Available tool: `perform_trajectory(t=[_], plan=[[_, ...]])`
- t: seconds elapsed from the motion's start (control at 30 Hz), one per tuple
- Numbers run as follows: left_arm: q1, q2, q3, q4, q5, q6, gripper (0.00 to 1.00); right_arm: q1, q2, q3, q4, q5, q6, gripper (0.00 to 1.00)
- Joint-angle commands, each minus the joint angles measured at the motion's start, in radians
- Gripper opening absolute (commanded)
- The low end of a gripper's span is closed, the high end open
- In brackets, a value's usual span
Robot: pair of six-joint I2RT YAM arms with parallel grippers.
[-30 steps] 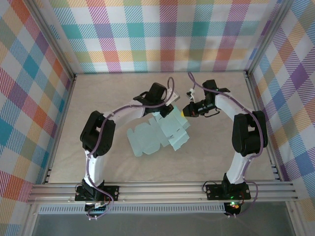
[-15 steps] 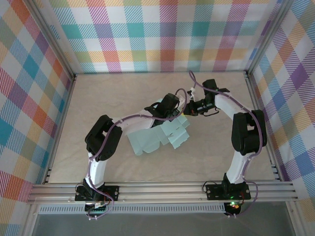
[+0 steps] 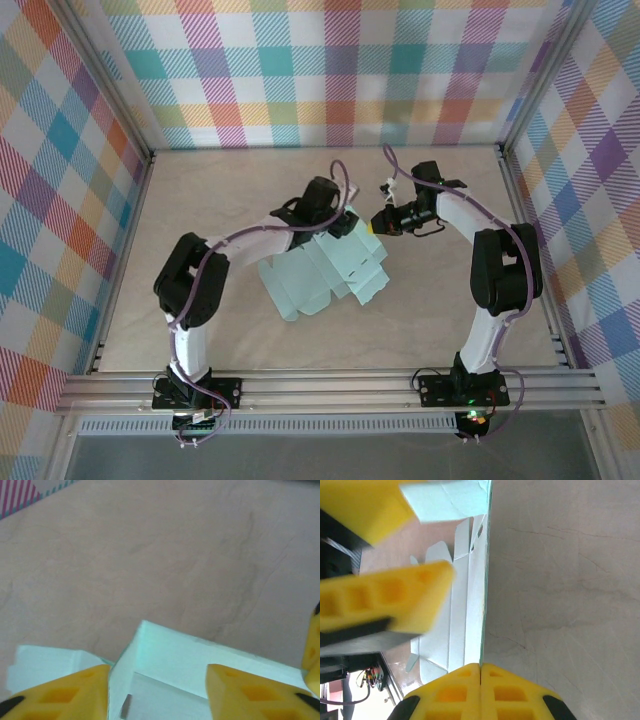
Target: Fold the paper box
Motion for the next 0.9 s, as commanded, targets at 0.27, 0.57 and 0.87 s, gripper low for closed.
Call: perform_trajectory(t=[0.27, 0.57, 0.87], plan=[[0.228, -0.188, -0.210, 0.121, 0.424, -0.156, 0.75, -0.037, -0.065, -0.035, 0.002, -0.045, -0.099, 0.00], [0.335, -0.139, -0.275, 0.053, 0.693, -0.010, 0.75, -0.089, -0.114, -0.052, 0.013, -0.150, -0.125, 0.00], [0.369, 0.003, -0.169, -0.046, 0.799, 0.042, 0.66, -0.091, -0.117, -0.050, -0.028, -0.209, -0.170, 0.00]])
